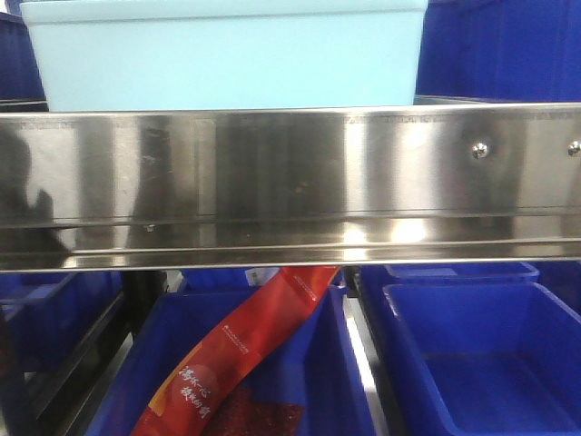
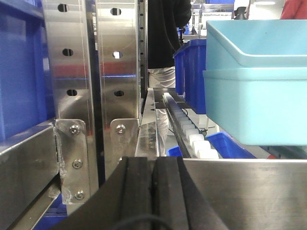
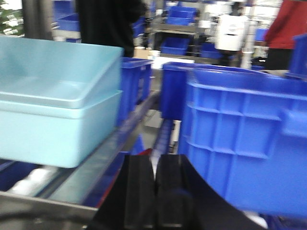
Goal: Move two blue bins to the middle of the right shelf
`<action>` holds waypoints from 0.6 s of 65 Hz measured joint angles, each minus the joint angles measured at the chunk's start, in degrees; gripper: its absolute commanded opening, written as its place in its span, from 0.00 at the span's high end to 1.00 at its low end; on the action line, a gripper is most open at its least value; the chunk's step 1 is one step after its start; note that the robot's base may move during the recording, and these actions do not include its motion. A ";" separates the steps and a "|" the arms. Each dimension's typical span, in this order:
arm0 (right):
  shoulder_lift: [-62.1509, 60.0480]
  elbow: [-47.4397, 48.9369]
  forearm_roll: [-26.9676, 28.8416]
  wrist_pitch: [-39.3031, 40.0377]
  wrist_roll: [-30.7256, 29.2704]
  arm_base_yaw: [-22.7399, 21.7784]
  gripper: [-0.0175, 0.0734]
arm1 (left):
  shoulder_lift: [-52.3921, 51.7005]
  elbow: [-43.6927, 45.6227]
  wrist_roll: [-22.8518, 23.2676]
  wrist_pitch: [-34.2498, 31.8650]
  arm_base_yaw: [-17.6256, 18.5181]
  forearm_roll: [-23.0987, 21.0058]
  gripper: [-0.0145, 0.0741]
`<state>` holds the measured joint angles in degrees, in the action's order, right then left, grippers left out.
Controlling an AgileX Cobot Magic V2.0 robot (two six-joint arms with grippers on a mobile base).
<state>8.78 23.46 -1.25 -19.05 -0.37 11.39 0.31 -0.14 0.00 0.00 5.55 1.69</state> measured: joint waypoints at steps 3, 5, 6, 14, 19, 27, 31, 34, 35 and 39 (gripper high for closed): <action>0.00 -2.09 2.23 1.98 -0.92 -3.06 0.99 | 0.00 0.00 0.00 0.00 0.00 0.00 0.96; -0.05 -3.64 3.31 2.94 -1.29 -4.84 0.99 | 0.00 0.00 0.00 0.00 0.00 0.00 0.96; -0.15 -4.58 3.67 3.30 -1.34 -5.49 0.99 | 0.00 0.00 0.00 0.00 0.00 0.00 0.96; -1.96 -9.75 5.22 5.19 -1.80 -9.25 0.99 | 0.00 0.00 0.00 0.00 0.00 0.00 0.96; -4.42 -13.18 5.44 5.72 -1.80 -10.06 0.99 | 0.00 0.00 0.00 0.00 0.00 0.00 0.96; -8.01 -17.35 5.55 7.58 -1.80 -10.45 0.99 | 0.00 0.00 0.00 0.00 0.00 0.00 0.96; -8.42 -20.00 5.55 8.76 -1.80 -10.45 0.99 | 0.00 0.00 0.00 0.00 0.00 0.00 0.96; -8.54 -21.61 5.65 9.35 -1.80 -10.45 0.99 | 0.00 0.00 0.00 0.00 0.00 0.00 0.96; -8.54 -22.06 5.65 9.35 -1.80 -10.45 0.99 | 0.00 0.00 0.00 0.00 0.00 0.00 0.96; -8.54 -23.21 5.65 9.49 -1.91 -10.45 0.99 | 0.00 0.00 0.00 0.00 0.00 0.00 0.96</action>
<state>0.24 0.25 4.40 -9.56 -2.27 0.94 0.31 -0.14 0.00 0.00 5.55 1.69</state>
